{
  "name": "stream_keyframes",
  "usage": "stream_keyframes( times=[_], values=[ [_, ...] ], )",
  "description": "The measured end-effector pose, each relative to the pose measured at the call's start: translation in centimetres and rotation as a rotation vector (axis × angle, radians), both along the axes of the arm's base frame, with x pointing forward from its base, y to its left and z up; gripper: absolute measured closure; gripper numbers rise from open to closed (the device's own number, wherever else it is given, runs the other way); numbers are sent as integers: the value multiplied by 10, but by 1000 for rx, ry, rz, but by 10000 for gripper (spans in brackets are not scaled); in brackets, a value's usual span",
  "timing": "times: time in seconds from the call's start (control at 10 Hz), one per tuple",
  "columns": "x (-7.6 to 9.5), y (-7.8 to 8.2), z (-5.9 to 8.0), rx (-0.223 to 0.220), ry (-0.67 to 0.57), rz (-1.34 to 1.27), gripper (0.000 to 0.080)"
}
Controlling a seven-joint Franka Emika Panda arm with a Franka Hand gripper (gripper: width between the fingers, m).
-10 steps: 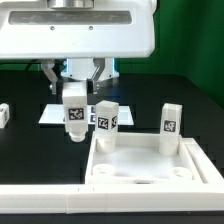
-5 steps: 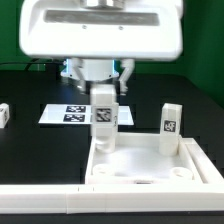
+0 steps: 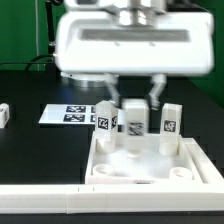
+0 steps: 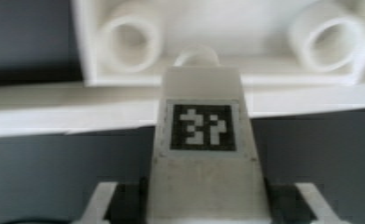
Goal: Assemble square table
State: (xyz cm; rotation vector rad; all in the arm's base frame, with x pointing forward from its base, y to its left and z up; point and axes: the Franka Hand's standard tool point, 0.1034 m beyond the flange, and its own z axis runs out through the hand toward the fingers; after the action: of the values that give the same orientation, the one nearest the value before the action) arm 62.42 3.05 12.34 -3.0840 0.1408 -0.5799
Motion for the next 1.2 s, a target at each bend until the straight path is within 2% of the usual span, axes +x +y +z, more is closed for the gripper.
stream_keyframes(
  times=[0.1, 0.3, 0.7, 0.9, 1.2],
  values=[
    [0, 29, -7, 6, 13, 0, 512],
    [9, 56, -10, 15, 16, -5, 512],
    [9, 54, -11, 11, 16, 2, 512],
    [6, 71, -15, 15, 20, 7, 512],
    [8, 73, -16, 12, -3, 13, 512]
  ],
)
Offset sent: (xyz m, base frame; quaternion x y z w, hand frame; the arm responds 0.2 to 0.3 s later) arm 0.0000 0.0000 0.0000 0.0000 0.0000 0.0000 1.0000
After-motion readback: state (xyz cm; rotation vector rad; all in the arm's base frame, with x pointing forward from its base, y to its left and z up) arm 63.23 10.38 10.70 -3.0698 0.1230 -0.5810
